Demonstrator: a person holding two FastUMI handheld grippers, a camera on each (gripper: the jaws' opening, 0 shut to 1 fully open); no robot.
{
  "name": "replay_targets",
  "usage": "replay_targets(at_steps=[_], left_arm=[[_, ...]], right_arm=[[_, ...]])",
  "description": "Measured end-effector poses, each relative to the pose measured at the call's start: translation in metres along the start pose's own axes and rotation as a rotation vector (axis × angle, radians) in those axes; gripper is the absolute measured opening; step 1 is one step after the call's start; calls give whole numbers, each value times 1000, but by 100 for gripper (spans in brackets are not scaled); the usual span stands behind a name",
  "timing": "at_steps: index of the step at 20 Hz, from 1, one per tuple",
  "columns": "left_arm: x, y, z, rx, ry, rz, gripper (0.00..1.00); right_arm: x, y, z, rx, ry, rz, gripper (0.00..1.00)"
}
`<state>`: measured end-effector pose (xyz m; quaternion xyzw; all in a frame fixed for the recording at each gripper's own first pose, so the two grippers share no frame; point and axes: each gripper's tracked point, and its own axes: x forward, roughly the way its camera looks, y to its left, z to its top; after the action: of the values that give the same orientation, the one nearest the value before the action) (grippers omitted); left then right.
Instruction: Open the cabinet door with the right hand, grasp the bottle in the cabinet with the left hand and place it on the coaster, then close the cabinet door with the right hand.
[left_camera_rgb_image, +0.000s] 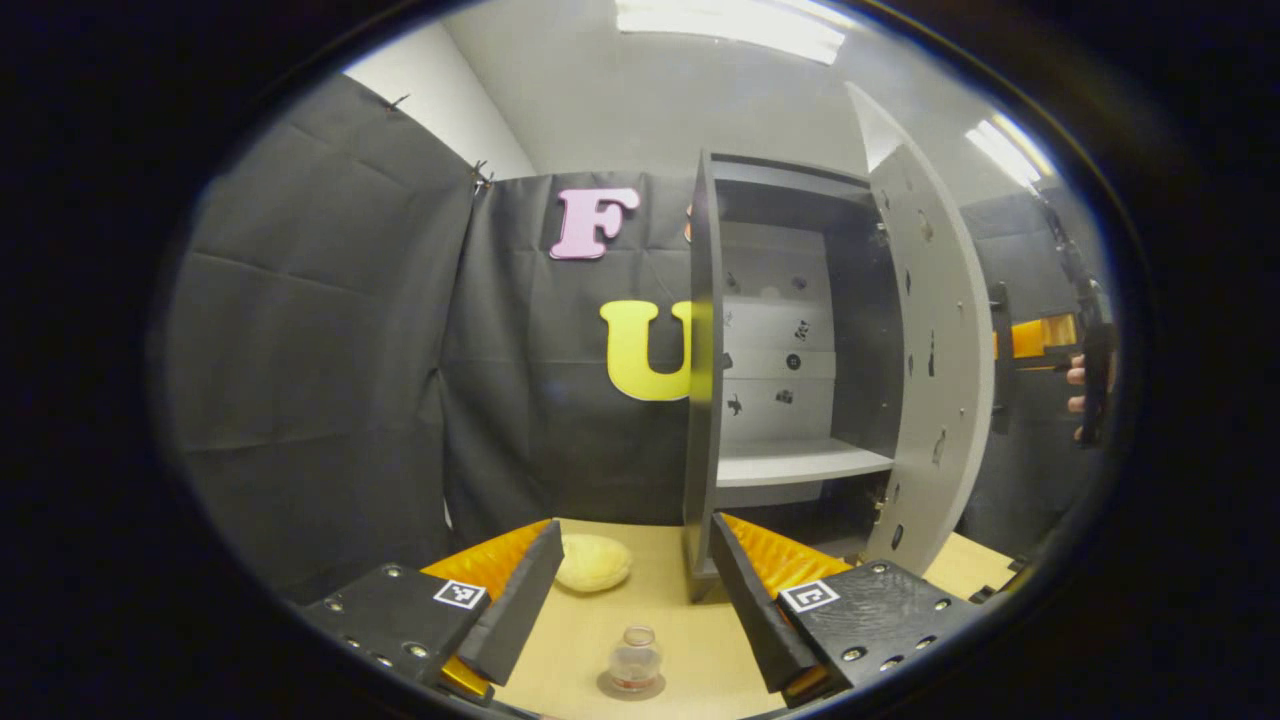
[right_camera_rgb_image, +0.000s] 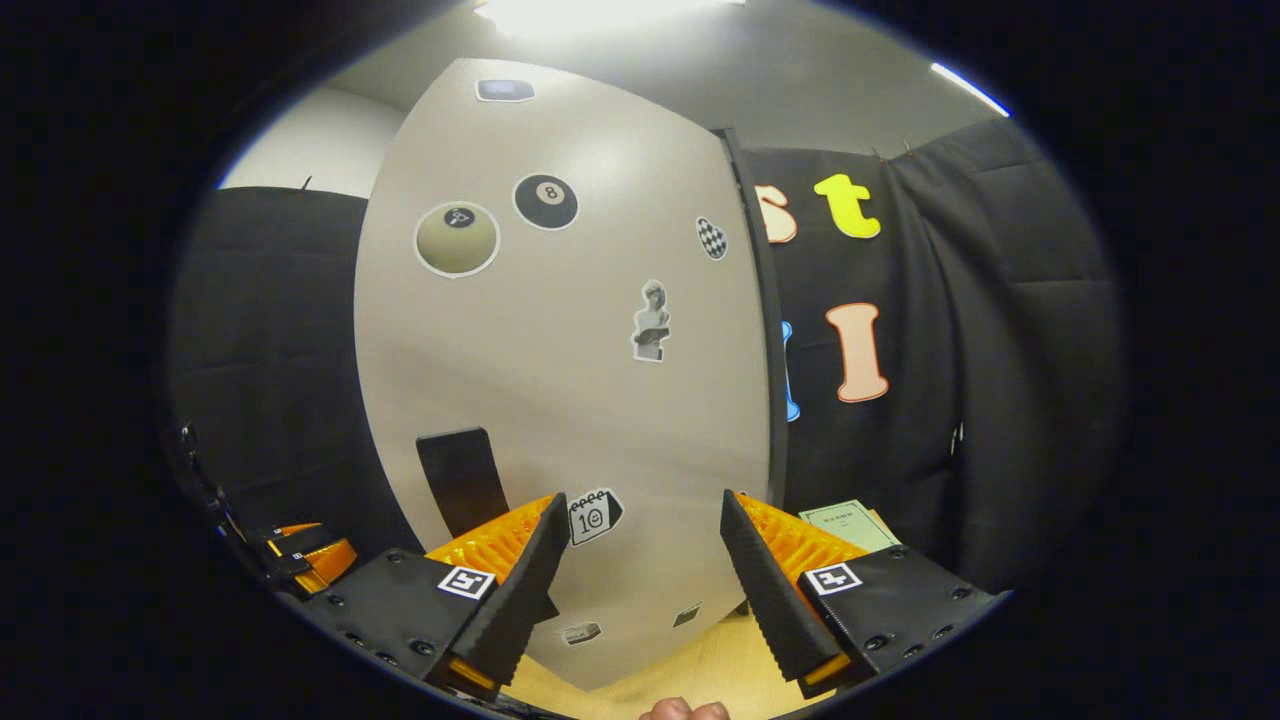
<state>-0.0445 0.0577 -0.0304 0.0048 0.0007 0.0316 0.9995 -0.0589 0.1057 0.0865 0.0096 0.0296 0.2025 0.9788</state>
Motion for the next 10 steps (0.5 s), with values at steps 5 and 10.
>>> replay_targets(at_steps=[5, 10], left_arm=[[-3, 16, -5, 4, 5, 32, 86], [-4, 24, -7, -11, 14, 44, 86]], right_arm=[[28, 31, -2, -16, 16, 42, 97], [38, 64, -17, -32, 43, 95, 97]])
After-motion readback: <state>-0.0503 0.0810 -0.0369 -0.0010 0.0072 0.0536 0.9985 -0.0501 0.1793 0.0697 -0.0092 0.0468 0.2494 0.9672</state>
